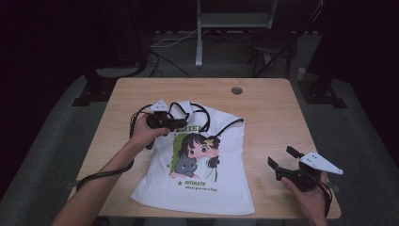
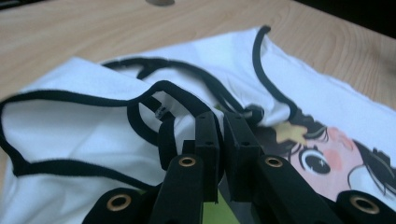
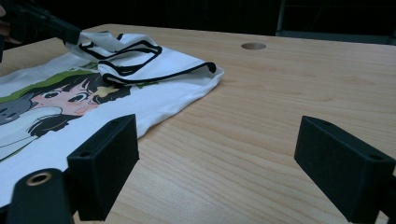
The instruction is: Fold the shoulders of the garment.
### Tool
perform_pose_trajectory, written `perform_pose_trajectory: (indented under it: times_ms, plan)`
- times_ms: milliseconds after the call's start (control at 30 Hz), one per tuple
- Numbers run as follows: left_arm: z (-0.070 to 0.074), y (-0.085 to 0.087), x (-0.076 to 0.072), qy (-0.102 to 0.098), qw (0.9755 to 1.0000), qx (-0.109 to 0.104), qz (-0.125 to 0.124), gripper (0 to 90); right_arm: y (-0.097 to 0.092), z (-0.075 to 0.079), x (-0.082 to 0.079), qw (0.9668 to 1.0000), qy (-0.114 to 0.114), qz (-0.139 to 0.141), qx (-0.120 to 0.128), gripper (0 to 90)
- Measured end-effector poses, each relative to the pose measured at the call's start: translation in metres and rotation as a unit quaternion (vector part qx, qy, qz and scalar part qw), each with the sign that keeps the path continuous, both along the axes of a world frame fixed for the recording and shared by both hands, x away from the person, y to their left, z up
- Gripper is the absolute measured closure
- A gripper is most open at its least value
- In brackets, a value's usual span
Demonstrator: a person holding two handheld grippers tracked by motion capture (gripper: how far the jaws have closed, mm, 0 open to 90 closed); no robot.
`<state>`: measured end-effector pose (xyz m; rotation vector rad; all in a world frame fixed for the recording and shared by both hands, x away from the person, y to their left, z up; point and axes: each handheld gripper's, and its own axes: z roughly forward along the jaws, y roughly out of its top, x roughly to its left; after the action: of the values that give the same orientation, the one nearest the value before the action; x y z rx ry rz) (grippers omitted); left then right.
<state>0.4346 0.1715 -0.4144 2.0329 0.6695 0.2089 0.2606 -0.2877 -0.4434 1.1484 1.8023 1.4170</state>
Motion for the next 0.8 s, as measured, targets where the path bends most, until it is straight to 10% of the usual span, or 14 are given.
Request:
perform_pose_trajectory:
  times_ms: [800]
  plan:
    - [-0.001, -0.002, -0.012, -0.006, 0.9999, -0.002, -0.014, 83.7, 0.0, 0.0, 0.0, 1.0, 0.0, 0.001, 0.001, 13.4]
